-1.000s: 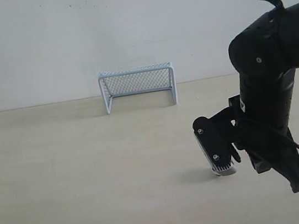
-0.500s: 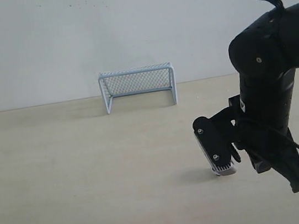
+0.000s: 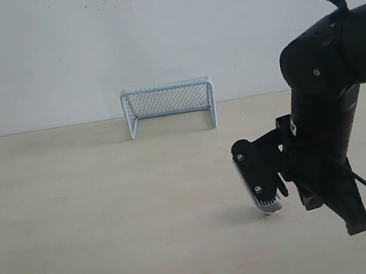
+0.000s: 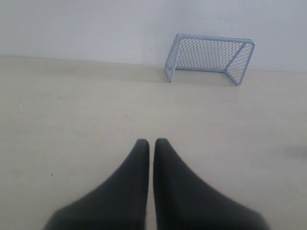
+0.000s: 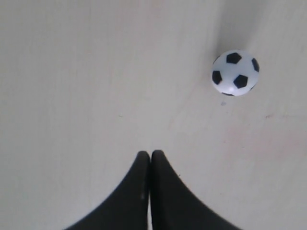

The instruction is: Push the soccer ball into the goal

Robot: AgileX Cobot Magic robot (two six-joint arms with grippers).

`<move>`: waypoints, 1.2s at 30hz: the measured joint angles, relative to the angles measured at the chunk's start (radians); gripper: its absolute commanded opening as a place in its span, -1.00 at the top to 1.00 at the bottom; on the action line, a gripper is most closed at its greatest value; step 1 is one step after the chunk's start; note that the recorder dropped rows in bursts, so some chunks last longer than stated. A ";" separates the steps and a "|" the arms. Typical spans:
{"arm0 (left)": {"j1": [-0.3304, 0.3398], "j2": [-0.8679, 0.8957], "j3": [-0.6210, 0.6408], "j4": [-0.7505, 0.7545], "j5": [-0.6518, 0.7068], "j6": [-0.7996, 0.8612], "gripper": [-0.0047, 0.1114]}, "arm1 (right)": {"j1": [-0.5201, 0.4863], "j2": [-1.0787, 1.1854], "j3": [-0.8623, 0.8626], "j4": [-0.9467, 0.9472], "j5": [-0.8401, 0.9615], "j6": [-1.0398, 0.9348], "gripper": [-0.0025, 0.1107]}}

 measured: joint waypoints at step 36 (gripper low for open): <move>0.000 0.000 0.000 0.000 0.000 0.000 0.84 | -0.297 0.120 0.000 0.491 -0.065 -0.733 0.96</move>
